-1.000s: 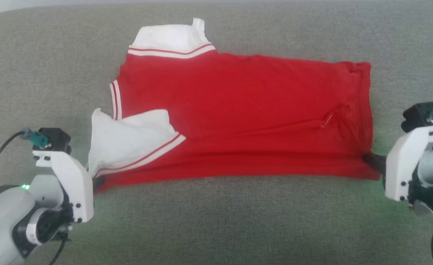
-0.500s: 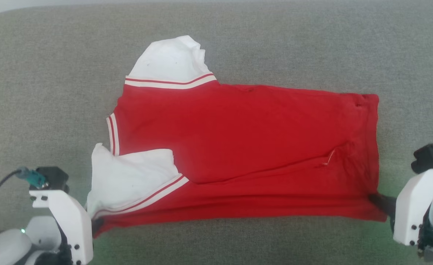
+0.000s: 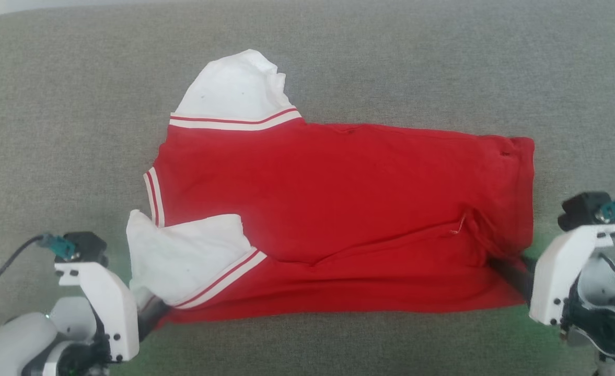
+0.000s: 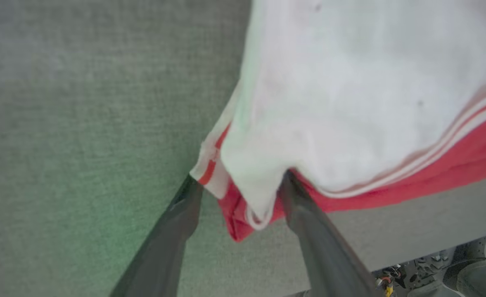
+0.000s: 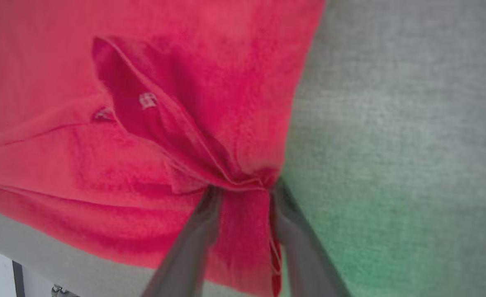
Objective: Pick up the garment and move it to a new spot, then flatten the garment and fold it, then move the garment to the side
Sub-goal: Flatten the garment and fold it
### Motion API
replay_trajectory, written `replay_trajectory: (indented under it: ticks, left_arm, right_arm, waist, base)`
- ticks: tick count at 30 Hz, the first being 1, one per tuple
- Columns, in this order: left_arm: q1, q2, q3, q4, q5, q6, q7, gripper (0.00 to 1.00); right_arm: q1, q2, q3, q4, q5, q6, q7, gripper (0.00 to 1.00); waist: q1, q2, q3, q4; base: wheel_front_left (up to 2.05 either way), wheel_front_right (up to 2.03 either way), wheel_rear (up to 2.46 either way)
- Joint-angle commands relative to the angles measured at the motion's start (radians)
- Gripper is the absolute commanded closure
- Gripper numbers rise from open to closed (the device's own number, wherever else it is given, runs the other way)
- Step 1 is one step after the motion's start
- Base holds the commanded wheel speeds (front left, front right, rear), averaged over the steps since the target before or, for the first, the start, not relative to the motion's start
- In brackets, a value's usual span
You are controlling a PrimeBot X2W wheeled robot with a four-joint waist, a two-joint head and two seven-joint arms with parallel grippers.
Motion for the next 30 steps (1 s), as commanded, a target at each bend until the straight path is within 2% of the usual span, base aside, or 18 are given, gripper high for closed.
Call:
replay_trajectory:
  ticks: [1,7,12,18,25,28,30]
  left_arm:
    - [-0.02,-0.002,0.009,0.048,0.017,0.01,-0.009,0.0]
    - [-0.056,0.063,0.033,-0.014,0.029,0.021,0.012,0.0]
    - [-0.092,0.136,0.058,-0.101,0.042,0.056,0.033,0.0]
    - [-0.159,0.197,0.08,-0.155,0.07,0.072,0.08,0.0]
    - [-0.294,0.17,0.089,-0.074,0.13,0.03,0.145,0.0]
    - [-0.383,0.134,0.093,0.03,0.174,-0.027,0.166,0.0]
    - [-0.432,0.12,0.092,0.093,0.203,-0.067,0.173,0.0]
  right_arm:
    - [-0.011,-0.005,0.008,0.024,-0.001,-0.001,-0.011,0.0]
    - [-0.042,-0.031,0.015,-0.003,0.021,-0.001,-0.08,0.0]
    - [-0.043,-0.041,0.022,-0.058,0.035,0.0,-0.151,0.0]
    - [-0.062,-0.048,0.057,-0.13,0.023,-0.001,-0.318,0.0]
    - [-0.1,-0.056,0.138,-0.134,-0.002,0.0,-0.589,0.0]
    - [-0.123,-0.039,0.196,-0.1,-0.002,0.0,-0.736,0.0]
    - [-0.136,-0.031,0.229,-0.076,-0.003,0.0,-0.789,0.0]
  waist:
    - [0.0,-0.0001,-0.002,-0.001]
    - [0.0,-0.0001,-0.021,-0.015]
    - [0.0,-0.0001,-0.034,-0.046]
    - [0.0,-0.0001,-0.034,-0.108]
    - [0.0,-0.0001,-0.011,-0.212]
    - [0.0,-0.0001,0.017,-0.277]
    - [0.0,-0.0001,0.034,-0.308]
  base:
    - [0.0,0.0,0.0]
    - [0.0,0.0,0.0]
    - [0.0,0.0,0.0]
    - [0.0,0.0,0.0]
    - [0.0,0.0,0.0]
    - [0.0,0.0,0.0]
    - [0.0,0.0,0.0]
